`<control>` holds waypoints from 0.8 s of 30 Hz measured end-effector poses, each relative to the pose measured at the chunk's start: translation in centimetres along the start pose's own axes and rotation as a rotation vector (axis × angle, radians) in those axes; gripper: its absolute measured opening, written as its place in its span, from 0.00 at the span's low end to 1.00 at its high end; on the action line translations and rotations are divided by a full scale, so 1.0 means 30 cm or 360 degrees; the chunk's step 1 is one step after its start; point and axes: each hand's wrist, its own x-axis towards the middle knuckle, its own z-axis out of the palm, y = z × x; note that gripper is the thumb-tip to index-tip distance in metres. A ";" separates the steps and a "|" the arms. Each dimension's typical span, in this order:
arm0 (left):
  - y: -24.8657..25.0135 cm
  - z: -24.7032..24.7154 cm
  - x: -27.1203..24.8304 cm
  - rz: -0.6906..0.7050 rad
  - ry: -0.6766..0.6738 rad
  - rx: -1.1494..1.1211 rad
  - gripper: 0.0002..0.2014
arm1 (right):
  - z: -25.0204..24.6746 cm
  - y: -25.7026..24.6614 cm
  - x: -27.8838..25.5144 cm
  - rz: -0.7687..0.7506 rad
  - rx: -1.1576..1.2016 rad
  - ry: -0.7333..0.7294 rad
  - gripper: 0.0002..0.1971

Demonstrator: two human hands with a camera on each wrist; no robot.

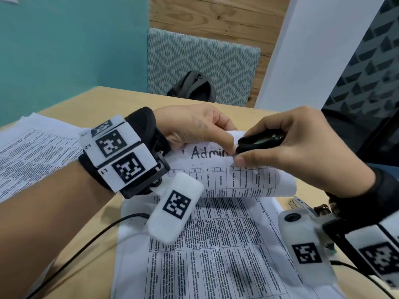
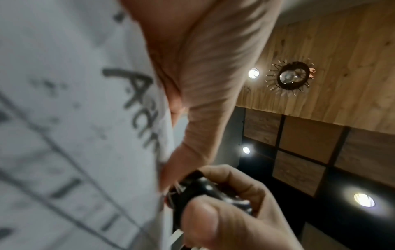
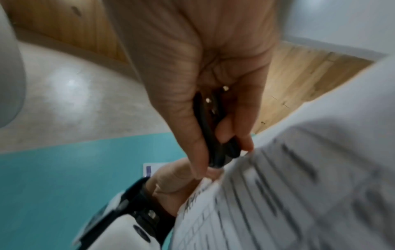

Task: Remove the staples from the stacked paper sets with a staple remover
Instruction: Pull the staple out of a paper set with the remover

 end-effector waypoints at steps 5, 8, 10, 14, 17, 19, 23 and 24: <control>-0.017 -0.026 -0.005 -0.0107 0.0073 0.0091 0.08 | -0.048 -0.038 -0.023 0.0008 -0.0208 0.0002 0.14; -0.008 -0.040 -0.004 -0.0142 -0.0019 0.0043 0.05 | -0.033 -0.043 -0.029 0.0008 -0.0400 -0.0214 0.14; -0.006 -0.046 -0.003 -0.0183 -0.0122 -0.0046 0.07 | -0.007 -0.035 -0.032 -0.0010 -0.0526 -0.0341 0.14; -0.013 -0.051 0.000 -0.0227 -0.0208 -0.0120 0.13 | 0.003 -0.007 -0.019 -0.0121 -0.0739 -0.0381 0.20; -0.019 -0.048 0.005 -0.0258 -0.0224 -0.0115 0.15 | -0.017 0.007 -0.003 -0.0282 -0.0694 -0.0331 0.24; -0.017 -0.045 0.002 -0.0283 -0.0241 -0.0167 0.13 | -0.028 0.017 0.001 -0.0415 -0.0672 -0.0281 0.24; -0.012 -0.046 0.000 -0.0303 -0.0316 -0.0231 0.18 | -0.019 0.028 0.004 -0.0639 -0.0690 -0.0148 0.21; -0.013 -0.045 0.000 -0.0297 -0.0325 -0.0229 0.19 | -0.014 0.031 0.004 -0.0686 -0.0718 -0.0129 0.19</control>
